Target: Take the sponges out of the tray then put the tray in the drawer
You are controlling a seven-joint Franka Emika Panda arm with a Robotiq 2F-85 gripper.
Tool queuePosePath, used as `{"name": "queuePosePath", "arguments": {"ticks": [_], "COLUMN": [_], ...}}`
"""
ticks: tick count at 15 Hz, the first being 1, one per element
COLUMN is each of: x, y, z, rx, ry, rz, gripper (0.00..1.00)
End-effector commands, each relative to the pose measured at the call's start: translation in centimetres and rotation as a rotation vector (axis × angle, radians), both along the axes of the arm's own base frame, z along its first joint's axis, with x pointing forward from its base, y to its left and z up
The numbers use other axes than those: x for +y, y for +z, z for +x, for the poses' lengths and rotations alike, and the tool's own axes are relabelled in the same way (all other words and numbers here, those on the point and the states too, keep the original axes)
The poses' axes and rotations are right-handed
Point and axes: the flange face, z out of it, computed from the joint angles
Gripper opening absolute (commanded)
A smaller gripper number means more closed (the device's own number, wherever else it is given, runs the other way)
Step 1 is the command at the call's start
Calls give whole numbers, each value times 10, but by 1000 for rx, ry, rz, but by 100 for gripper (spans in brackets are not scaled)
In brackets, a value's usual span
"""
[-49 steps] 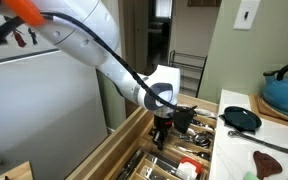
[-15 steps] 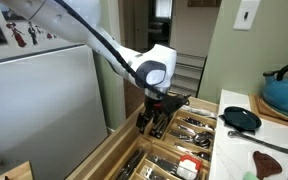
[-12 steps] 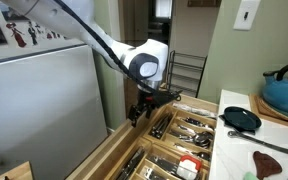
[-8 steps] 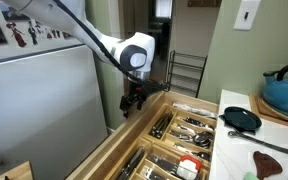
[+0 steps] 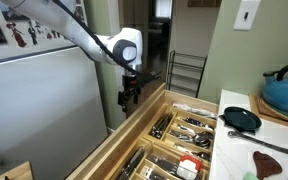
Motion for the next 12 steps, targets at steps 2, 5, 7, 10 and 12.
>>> {"name": "queuePosePath", "arguments": {"ticks": [2, 5, 7, 10, 12], "x": [10, 13, 9, -3, -12], "y": [-30, -44, -54, -60, -61], "z": [6, 9, 14, 19, 23], "rx": [14, 22, 14, 8, 1], "ry": [54, 53, 49, 22, -3], "rz": [-9, -8, -29, -84, -109], "gripper": [100, 100, 100, 100, 100]}}
